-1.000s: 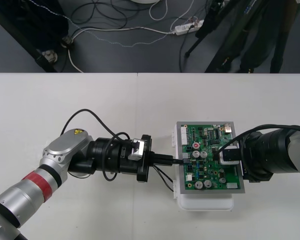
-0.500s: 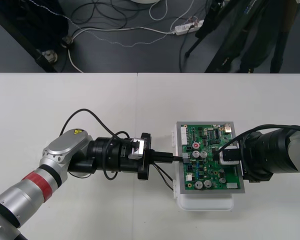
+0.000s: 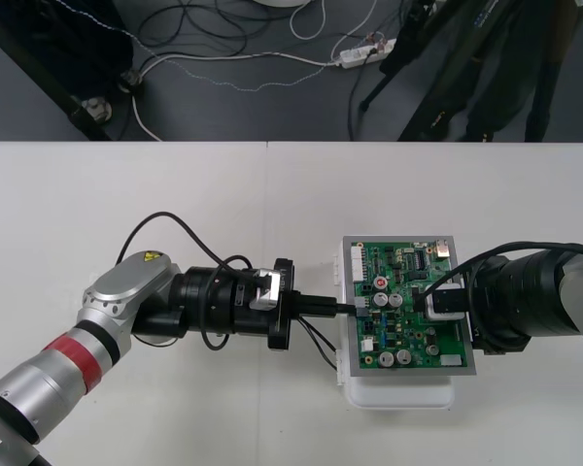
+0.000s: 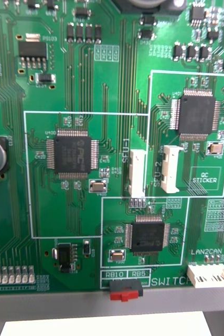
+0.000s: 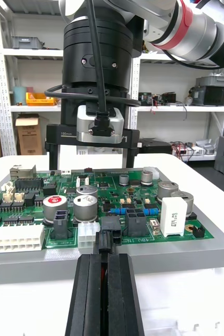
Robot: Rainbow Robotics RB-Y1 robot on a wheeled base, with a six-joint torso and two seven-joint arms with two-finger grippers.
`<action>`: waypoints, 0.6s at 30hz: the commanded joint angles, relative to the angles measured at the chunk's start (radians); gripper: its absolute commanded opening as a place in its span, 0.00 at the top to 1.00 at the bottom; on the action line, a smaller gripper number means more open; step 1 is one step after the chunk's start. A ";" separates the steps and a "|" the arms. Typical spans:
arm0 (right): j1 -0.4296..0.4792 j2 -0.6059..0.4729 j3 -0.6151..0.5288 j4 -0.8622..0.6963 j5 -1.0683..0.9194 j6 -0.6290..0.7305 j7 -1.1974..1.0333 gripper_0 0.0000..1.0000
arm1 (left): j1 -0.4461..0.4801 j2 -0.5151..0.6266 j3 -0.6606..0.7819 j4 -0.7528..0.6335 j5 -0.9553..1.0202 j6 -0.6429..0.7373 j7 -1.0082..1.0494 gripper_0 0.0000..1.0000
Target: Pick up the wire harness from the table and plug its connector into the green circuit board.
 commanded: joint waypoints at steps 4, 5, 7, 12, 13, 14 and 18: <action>-0.017 0.022 0.018 -0.036 -0.022 -0.004 -0.044 0.00 | 0.017 -0.024 -0.025 -0.041 0.012 0.023 -0.079 1.00; -0.017 0.022 0.018 -0.036 -0.022 -0.004 -0.044 0.00 | 0.018 -0.023 -0.024 -0.041 0.012 0.023 -0.079 1.00; -0.017 0.022 0.018 -0.036 -0.021 -0.004 -0.044 0.00 | 0.017 -0.024 -0.025 -0.041 0.010 0.023 -0.081 1.00; -0.017 0.022 0.018 -0.036 -0.021 -0.004 -0.043 0.00 | 0.018 -0.024 -0.032 -0.041 0.009 0.023 -0.081 1.00; -0.017 0.022 0.018 -0.036 -0.021 -0.004 -0.043 0.00 | 0.018 -0.024 -0.033 -0.041 0.009 0.023 -0.081 1.00; -0.017 0.022 0.018 -0.036 -0.021 -0.004 -0.043 0.00 | 0.018 -0.024 -0.035 -0.041 0.010 0.023 -0.081 1.00; -0.017 0.022 0.018 -0.036 -0.021 -0.004 -0.041 0.00 | 0.020 -0.024 -0.038 -0.041 0.009 0.023 -0.081 1.00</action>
